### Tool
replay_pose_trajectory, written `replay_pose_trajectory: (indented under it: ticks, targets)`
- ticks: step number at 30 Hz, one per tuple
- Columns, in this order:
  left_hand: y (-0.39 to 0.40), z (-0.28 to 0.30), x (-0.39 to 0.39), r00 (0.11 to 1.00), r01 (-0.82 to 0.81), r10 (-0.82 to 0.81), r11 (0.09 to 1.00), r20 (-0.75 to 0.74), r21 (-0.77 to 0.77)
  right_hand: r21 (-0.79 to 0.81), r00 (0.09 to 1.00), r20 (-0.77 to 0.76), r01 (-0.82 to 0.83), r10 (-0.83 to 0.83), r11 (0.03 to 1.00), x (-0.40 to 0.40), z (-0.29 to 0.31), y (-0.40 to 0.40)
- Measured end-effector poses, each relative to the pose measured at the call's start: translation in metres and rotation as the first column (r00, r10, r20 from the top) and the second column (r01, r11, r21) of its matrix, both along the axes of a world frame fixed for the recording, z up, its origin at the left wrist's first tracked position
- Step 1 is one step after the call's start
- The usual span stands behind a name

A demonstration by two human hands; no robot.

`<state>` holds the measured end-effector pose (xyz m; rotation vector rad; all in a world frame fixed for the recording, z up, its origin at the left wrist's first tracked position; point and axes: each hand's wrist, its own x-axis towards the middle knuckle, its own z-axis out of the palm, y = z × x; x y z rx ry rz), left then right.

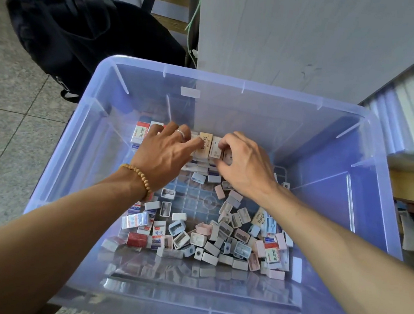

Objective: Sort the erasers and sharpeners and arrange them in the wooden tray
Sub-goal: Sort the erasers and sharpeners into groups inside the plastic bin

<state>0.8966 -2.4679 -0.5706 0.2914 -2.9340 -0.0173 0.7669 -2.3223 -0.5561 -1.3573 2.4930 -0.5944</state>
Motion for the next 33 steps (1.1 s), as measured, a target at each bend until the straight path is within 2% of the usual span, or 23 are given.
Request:
replay_pose_trajectory:
  ticks: [5, 13, 17, 20, 24, 28, 31, 33]
  targets:
    - [-0.007, -0.001, -0.004, 0.999, 0.036, -0.036, 0.999, -0.003, -0.008, -0.019, 1.0, 0.001, -0.018, 0.018, 1.0, -0.002, -0.001, -0.004]
    - [-0.018, 0.002, -0.002, 0.991, 0.126, -0.125, 0.992, 0.055, -0.012, 0.062, 0.991, -0.071, -0.108, 0.112, 0.992, -0.004, -0.001, -0.001]
    - [-0.018, 0.002, -0.001, 0.989, 0.113, -0.113, 0.994, 0.093, -0.002, 0.072, 0.988, -0.091, -0.118, 0.124, 0.99, -0.004, 0.0, -0.003]
    - [-0.017, 0.009, 0.0, 0.99, 0.081, -0.088, 0.994, 0.112, 0.068, 0.078, 0.987, -0.068, -0.139, 0.145, 0.987, -0.004, 0.003, -0.002]
    - [-0.007, 0.027, 0.007, 0.987, -0.059, 0.027, 0.978, 0.157, 0.201, 0.084, 0.988, -0.079, -0.129, 0.136, 0.988, -0.004, 0.009, 0.006]
    - [0.006, 0.054, 0.028, 0.976, -0.152, 0.091, 0.934, 0.196, 0.324, 0.008, 0.993, -0.067, -0.101, 0.102, 0.995, 0.003, 0.02, 0.009]
    - [0.019, 0.079, 0.056, 0.977, -0.158, 0.087, 0.906, 0.192, 0.393, -0.054, 0.994, 0.037, -0.098, 0.1, 0.994, 0.02, 0.025, 0.001]
    - [0.029, 0.095, 0.08, 0.973, -0.184, 0.103, 0.884, 0.206, 0.429, -0.008, 0.977, 0.139, -0.16, 0.159, 0.987, 0.036, 0.024, -0.007]
